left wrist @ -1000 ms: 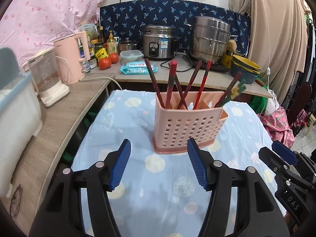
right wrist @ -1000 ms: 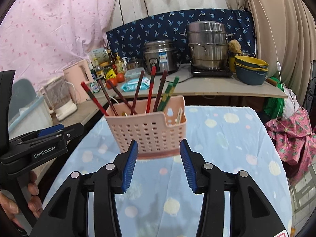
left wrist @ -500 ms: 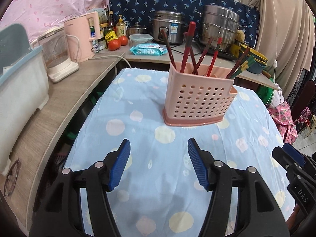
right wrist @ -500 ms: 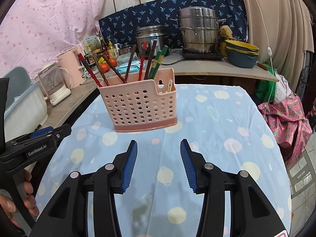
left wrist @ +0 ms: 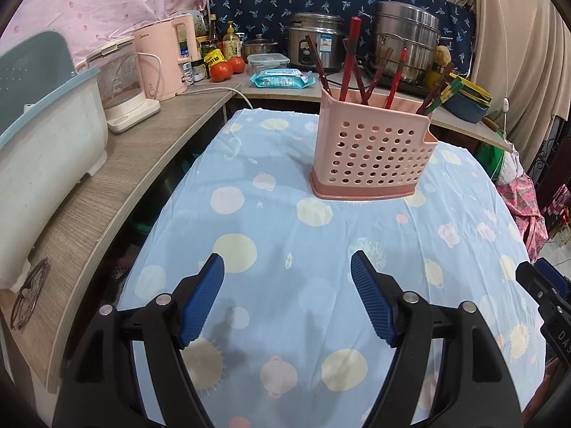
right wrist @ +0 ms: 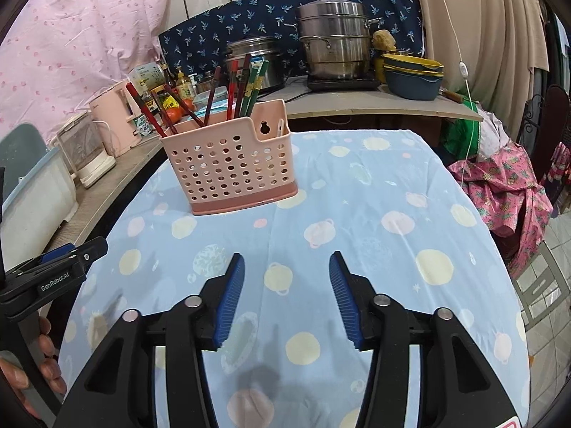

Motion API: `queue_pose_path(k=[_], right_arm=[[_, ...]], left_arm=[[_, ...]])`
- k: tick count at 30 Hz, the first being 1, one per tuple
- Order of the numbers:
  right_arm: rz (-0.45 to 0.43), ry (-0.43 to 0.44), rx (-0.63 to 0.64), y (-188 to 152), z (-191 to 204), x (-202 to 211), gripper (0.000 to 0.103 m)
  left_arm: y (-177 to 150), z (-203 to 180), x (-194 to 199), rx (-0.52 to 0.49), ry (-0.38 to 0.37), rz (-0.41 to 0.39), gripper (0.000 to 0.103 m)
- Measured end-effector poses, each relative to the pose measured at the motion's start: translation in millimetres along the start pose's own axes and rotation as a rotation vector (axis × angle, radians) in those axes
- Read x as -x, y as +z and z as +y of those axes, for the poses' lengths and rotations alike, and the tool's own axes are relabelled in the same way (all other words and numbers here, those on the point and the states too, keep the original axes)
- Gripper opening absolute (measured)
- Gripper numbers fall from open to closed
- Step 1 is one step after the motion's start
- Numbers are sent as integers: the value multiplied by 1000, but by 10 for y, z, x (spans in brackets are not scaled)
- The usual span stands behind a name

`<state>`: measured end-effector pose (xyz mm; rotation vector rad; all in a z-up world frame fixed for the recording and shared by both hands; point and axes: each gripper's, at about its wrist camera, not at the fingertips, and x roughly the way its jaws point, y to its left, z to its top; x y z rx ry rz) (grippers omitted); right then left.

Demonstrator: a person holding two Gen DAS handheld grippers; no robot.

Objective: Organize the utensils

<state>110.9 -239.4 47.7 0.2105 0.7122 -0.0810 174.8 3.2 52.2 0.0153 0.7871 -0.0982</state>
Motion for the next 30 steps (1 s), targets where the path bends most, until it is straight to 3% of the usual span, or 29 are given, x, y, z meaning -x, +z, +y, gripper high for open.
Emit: queue_pose_path(k=[3,6,13,18,20,30], right_arm=[[-12,-22,13,-37,-4,66,59],[-14,-38,32,-71,9,106,67],[9,-55,58,-150,63,107,84],[10,-38,43,-180,67,96,87],[7,-18,23,-188,49,94,96],[-8,-51,65,-217,142,86,96]], left_arm=[[-44,-25,42,-9,16,-9,85],[-81,-56,80,-25,27,-17,91],[-161,-122,86,-42,26,-1,96],[-204,-137,38,-42,30,26,96],[-217,-137,19,-40,27,35,96],[-258,-164,19,-51,31,40,96]])
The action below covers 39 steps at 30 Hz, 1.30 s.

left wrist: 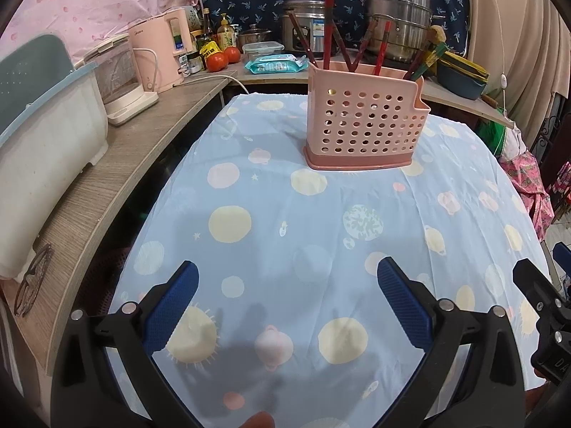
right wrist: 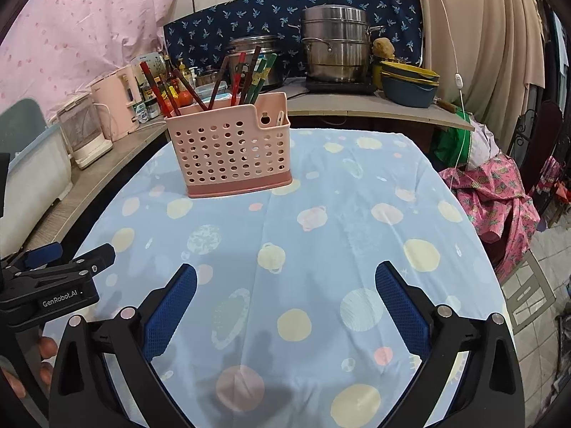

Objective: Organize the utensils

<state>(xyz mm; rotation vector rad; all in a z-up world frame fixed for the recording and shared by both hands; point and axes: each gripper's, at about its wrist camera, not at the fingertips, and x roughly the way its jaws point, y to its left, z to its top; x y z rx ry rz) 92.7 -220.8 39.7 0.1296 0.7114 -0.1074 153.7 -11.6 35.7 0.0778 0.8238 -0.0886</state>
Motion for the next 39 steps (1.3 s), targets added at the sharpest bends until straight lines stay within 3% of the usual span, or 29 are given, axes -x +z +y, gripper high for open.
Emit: queue_pose_path(k=[28,39], right_arm=[[15,-10,39,-67,125,-13,96],[19,-10,39,-74,121,-35,96]], left_arm=[[-30,-8,43,4,27,-2,96],[-29,-46,0,-2,2,7,96]])
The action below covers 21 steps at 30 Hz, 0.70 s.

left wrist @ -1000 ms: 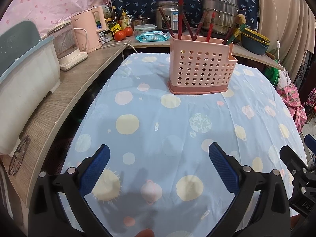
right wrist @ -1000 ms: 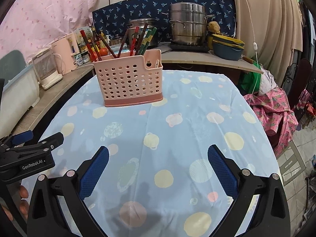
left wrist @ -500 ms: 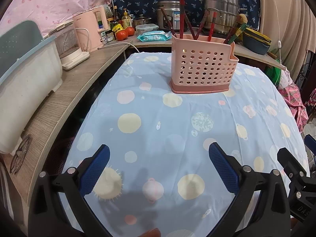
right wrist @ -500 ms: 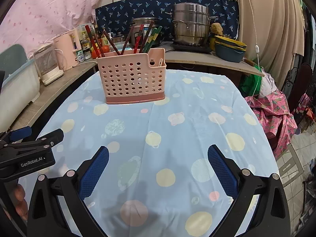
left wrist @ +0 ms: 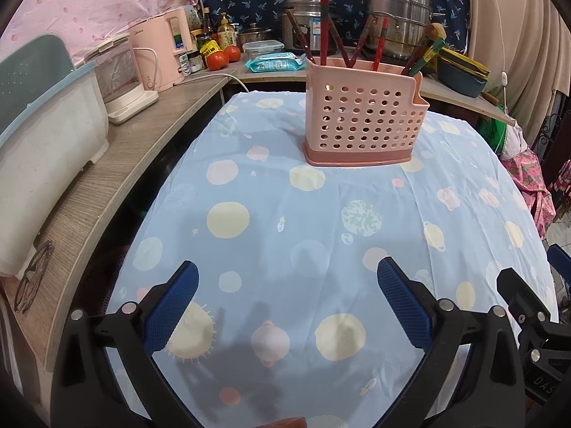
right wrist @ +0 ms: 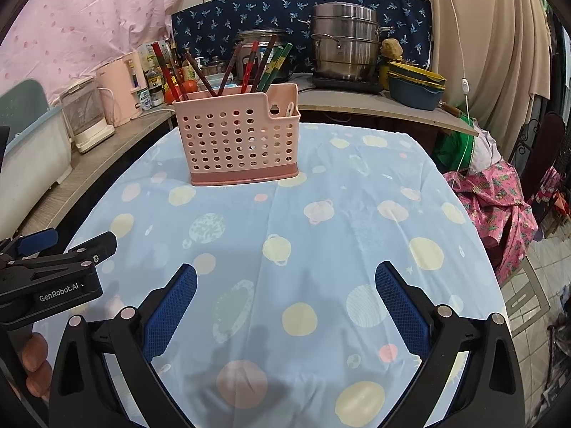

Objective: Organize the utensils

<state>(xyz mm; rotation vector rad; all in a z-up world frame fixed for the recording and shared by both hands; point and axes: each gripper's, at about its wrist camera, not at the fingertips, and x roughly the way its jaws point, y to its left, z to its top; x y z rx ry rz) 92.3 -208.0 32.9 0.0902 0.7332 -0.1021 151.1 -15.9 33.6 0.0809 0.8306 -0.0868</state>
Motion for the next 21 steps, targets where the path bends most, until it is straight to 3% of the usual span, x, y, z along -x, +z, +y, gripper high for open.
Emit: queue_pose_path(k=[21], right_arm=[[6,-6,-4,-21,-16,-49,96]], left_arm=[[-9,-33,-47,-8,21,7,96]])
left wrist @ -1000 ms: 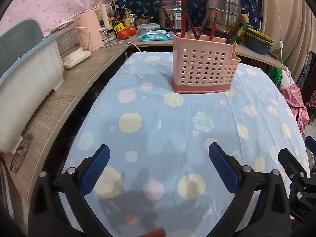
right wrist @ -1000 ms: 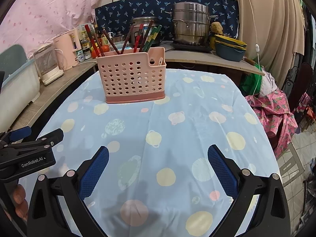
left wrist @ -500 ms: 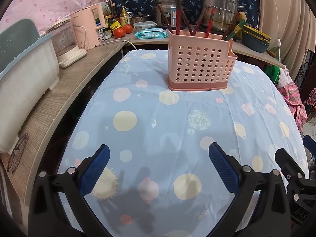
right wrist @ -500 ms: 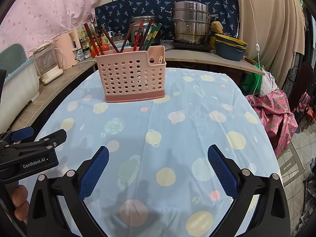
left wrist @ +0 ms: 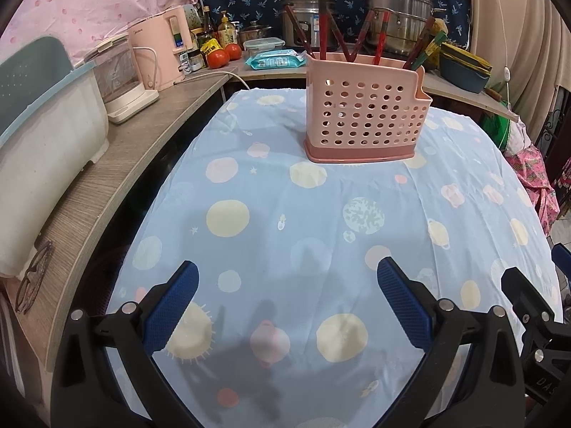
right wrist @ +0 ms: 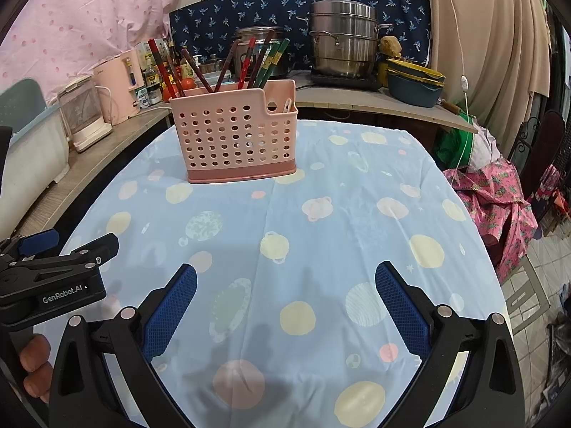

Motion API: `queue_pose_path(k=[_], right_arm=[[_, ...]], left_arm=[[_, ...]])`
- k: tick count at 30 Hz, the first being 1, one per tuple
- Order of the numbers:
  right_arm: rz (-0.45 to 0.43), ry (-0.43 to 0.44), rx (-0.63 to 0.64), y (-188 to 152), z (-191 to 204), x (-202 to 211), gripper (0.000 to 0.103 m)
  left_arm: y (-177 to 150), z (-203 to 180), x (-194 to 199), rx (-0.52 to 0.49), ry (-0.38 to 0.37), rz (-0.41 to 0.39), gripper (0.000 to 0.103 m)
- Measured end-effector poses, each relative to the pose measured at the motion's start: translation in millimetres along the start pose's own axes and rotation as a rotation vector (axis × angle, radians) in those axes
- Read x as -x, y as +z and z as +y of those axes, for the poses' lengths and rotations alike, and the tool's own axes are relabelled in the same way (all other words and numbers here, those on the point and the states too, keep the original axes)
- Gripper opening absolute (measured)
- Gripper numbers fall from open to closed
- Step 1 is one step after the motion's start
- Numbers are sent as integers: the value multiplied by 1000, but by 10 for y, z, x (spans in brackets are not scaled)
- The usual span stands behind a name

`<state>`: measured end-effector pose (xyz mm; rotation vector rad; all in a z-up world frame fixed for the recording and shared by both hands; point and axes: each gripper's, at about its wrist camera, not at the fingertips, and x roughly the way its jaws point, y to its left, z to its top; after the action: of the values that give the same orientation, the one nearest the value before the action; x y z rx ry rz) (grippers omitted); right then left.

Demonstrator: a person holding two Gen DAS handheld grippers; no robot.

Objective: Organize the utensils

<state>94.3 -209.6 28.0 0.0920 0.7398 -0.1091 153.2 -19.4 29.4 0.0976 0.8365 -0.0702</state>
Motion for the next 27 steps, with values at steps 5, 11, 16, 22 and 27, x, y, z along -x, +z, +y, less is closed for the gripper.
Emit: queue_pose_path(k=[5,11,16,22,27], right_arm=[[2,-3,-2,-3,-3,-15,96],[3,-3,-3,-2,-3,-16,96],[1,-3,-2,2,-4,-13,96],[1,-4,-4,26,-3,-14,96],[0,-5,-4,34,-10,-14,96]], left_arm=[[8,-4,10,-5,2,-5,96],[10,-10,13,-6,2,-5,96],[9,-12,13,-6,2,-6,96],[27,-19,15,-11,5,-8,96],[41,-26,20,-15,6,-11,96]])
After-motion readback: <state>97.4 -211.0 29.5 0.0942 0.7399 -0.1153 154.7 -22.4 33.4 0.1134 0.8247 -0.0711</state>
